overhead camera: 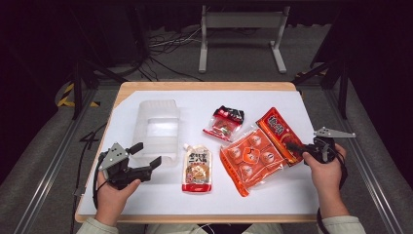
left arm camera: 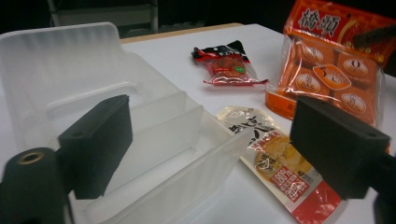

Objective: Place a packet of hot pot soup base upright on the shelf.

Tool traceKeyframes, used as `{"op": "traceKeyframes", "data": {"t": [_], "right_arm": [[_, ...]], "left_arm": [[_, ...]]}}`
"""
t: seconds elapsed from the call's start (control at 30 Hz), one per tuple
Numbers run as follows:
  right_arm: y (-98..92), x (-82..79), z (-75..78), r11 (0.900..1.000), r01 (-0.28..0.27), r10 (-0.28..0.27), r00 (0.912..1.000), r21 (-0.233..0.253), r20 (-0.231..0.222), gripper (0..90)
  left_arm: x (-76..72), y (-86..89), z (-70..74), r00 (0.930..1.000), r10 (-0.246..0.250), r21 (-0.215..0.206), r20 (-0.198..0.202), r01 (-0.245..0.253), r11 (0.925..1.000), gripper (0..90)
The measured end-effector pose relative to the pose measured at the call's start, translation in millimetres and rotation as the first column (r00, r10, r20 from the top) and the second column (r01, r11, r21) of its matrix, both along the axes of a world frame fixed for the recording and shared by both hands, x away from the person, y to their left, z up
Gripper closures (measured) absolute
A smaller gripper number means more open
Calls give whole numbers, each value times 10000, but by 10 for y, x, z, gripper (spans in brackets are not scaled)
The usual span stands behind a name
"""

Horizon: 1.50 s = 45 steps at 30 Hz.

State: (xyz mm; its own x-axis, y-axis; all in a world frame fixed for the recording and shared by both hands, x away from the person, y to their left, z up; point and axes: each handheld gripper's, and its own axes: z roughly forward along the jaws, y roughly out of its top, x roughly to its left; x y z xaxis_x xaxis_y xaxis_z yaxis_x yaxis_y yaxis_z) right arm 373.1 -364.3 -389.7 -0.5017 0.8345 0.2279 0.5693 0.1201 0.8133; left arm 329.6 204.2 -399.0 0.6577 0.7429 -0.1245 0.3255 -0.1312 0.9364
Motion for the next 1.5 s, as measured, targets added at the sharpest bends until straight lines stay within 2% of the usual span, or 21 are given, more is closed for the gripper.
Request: {"op": "traceKeyframes", "data": {"t": [0.03,0.1,0.23,0.37,0.53,0.67,0.7,0.77,1.03,1.13,1.2,1.33,1.5], "right_arm": [[7,-14,40,10000,-11,11,10000,34,45,900],[22,-37,113,10000,-73,73,9998,9,205,900],[61,-96,287,9997,-232,232,9982,5,558,900],[111,-153,442,9990,-428,420,9953,83,871,900],[203,-214,588,9972,-750,740,9891,39,1271,900],[268,-256,668,9953,-968,957,9847,8,1458,900],[319,-289,725,9934,-1149,1141,9809,-37,1573,900],[339,-300,743,9928,-1199,1188,9796,-27,1619,900],[579,-408,951,9800,-1982,1976,9580,-183,2077,900],[645,-424,989,9753,-2197,2196,9508,-241,2186,900],[678,-431,1007,9726,-2317,2304,9475,-205,2216,900],[726,-446,1051,9685,-2482,2461,9410,-204,2322,900],[791,-467,1137,9609,-2733,2758,9305,-444,2409,900]], "left_arm": [[2,-28,16,9996,-285,128,94,284,9995,92],[18,-52,40,9986,-518,154,117,516,9985,60],[53,-100,79,9982,-584,91,116,583,9983,35],[70,-140,106,9976,-637,229,289,630,9977,62],[81,-163,156,9966,-771,63,302,770,9970,149],[87,-167,181,9968,-730,67,339,728,9973,163],[90,-167,190,9968,-731,114,316,728,9973,163],[98,-176,199,9968,-731,143,328,727,9973,163],[131,-227,255,9960,-733,241,503,721,9971,131],[156,-256,265,9955,-706,526,625,674,9963,115],[174,-278,260,9945,-805,401,673,780,9961,102],[198,-321,263,9926,-968,435,733,937,9946,94],[223,-355,286,9920,-1014,319,746,993,9946,90]]}}
